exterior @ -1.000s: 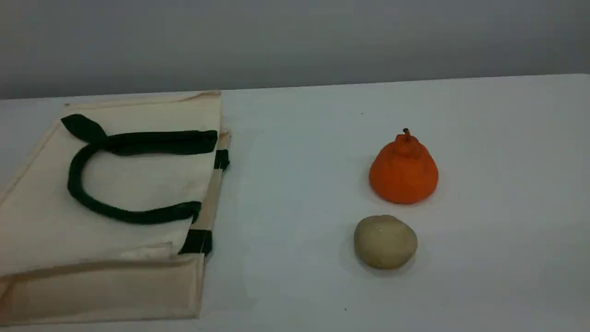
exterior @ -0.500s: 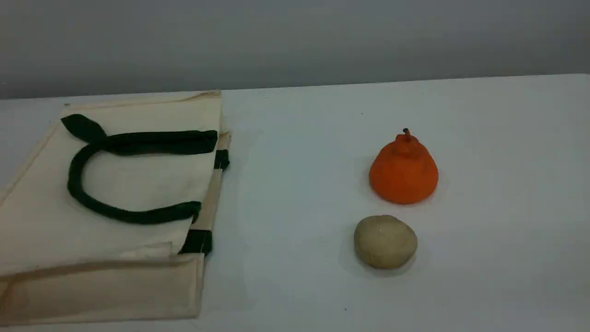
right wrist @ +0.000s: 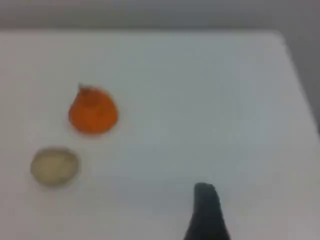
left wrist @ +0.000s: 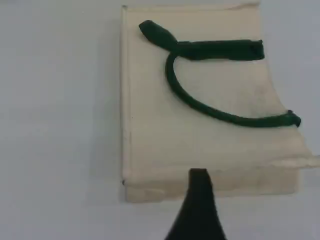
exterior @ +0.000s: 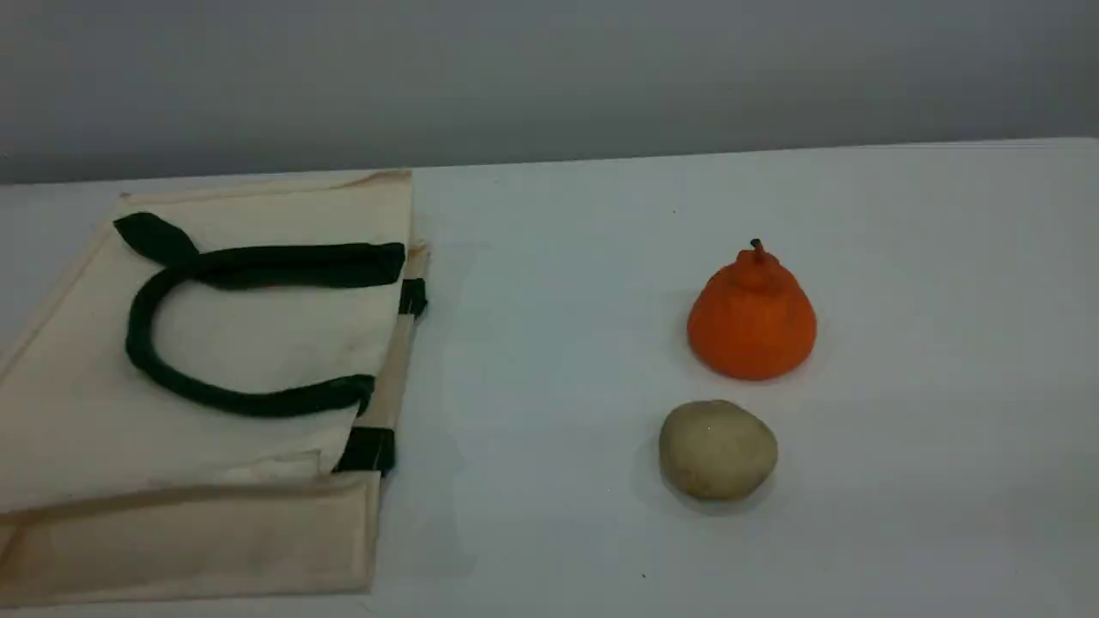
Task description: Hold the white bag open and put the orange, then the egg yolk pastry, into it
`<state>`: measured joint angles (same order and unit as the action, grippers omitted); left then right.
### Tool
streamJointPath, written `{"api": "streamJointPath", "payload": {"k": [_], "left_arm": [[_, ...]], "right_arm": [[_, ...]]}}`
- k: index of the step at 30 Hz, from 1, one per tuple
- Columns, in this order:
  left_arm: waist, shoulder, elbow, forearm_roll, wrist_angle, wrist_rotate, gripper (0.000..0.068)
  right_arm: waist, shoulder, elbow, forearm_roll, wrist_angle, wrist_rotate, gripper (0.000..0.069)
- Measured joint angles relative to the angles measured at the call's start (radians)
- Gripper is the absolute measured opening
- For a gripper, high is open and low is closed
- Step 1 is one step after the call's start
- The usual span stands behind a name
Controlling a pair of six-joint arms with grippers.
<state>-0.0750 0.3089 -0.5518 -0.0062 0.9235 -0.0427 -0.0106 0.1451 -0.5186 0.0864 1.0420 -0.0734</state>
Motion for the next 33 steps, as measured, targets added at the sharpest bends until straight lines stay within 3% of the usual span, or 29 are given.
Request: {"api": "streamJointPath", "payload": {"k": [5, 13, 21, 33], "left_arm": [[0.001, 0.179, -0.001, 0.000, -0.115, -0.035, 0.0526], [0.001, 0.456, -0.067, 0.006, -0.219, -0.050, 0.0526], [0.002, 0.710, -0.139, 0.006, -0.334, -0.107, 0.0526], [0.003, 1.021, -0.172, 0.014, -0.477, -0.140, 0.0512]], "right_arm": [[0.000, 0.145, -0.009, 0.075, -0.013, -0.045, 0.0461], [0.000, 0.304, -0.012, 0.309, -0.263, -0.094, 0.0456], [0.000, 0.536, -0.012, 0.423, -0.415, -0.104, 0.0423], [0.002, 0.879, -0.012, 0.570, -0.642, -0.245, 0.0421]]}}
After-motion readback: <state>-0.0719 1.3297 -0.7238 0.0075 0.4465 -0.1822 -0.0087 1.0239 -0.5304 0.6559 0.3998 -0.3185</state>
